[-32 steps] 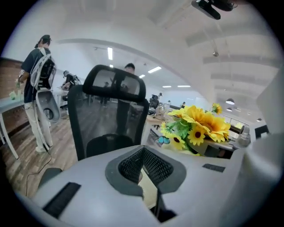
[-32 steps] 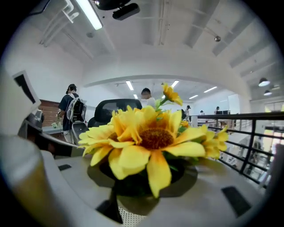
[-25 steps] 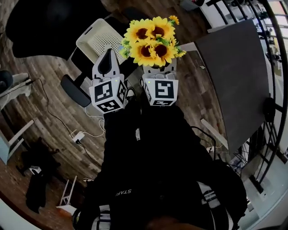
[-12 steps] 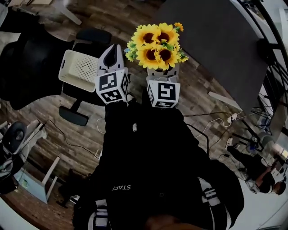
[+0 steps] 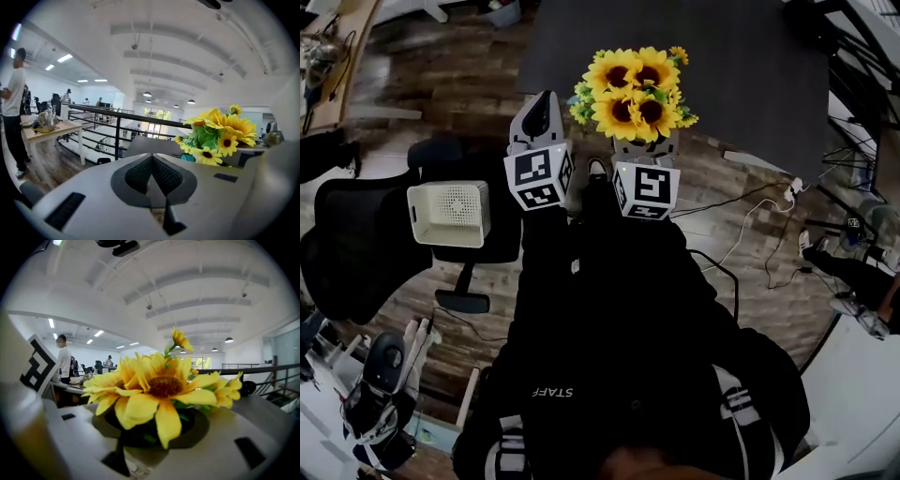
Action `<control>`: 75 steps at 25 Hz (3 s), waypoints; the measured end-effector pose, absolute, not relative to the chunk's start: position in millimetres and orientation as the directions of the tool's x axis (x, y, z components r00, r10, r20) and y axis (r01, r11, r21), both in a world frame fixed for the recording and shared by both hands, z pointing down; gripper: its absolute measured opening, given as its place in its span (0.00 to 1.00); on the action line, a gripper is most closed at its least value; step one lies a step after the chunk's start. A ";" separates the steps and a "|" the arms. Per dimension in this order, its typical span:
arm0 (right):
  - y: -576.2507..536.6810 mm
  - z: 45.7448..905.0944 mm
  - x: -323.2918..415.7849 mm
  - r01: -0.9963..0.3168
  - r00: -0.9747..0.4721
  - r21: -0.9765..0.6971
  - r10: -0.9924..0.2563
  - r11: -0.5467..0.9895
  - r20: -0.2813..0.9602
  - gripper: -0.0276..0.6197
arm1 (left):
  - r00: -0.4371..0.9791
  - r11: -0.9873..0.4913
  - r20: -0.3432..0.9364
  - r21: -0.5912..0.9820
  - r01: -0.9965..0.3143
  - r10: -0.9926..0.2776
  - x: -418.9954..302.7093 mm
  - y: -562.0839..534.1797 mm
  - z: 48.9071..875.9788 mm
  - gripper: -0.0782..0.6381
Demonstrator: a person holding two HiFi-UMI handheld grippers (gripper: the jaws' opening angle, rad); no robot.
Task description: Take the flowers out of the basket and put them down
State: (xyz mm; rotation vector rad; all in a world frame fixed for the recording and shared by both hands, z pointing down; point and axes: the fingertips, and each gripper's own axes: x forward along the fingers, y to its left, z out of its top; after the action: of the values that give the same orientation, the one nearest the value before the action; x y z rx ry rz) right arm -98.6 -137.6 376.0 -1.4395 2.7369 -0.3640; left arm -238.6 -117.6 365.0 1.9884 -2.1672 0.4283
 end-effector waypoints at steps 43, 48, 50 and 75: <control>-312.6 602.9 -66.5 -0.883 -0.464 -0.221 -0.840 0.413 0.282 0.58 | 0.114 -0.192 0.568 -0.078 -0.978 -0.815 -198.8 -279.6 550.7 0.11; -291.1 597.6 -52.0 -0.863 -0.500 -0.256 -0.815 0.436 0.294 0.62 | 0.100 -0.171 0.548 -0.080 -0.982 -0.831 -188.6 -276.8 536.6 0.11; -273.3 592.2 -42.5 -0.855 -0.510 -0.278 -0.806 0.437 0.300 0.62 | 0.088 -0.156 0.544 -0.081 -0.984 -0.835 -184.2 -270.7 526.3 0.11; -236.1 318.8 133.1 -0.899 -0.383 -0.283 -0.913 0.334 0.140 0.06 | 0.148 -0.202 0.360 -0.117 -0.972 -0.921 -26.6 -233.7 309.1 0.11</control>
State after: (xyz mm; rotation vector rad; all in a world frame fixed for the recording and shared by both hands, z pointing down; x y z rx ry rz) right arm 133.1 -236.1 318.8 -1.7196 2.5300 -0.4907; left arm -26.6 -233.7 309.1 2.2672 -1.8864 0.5384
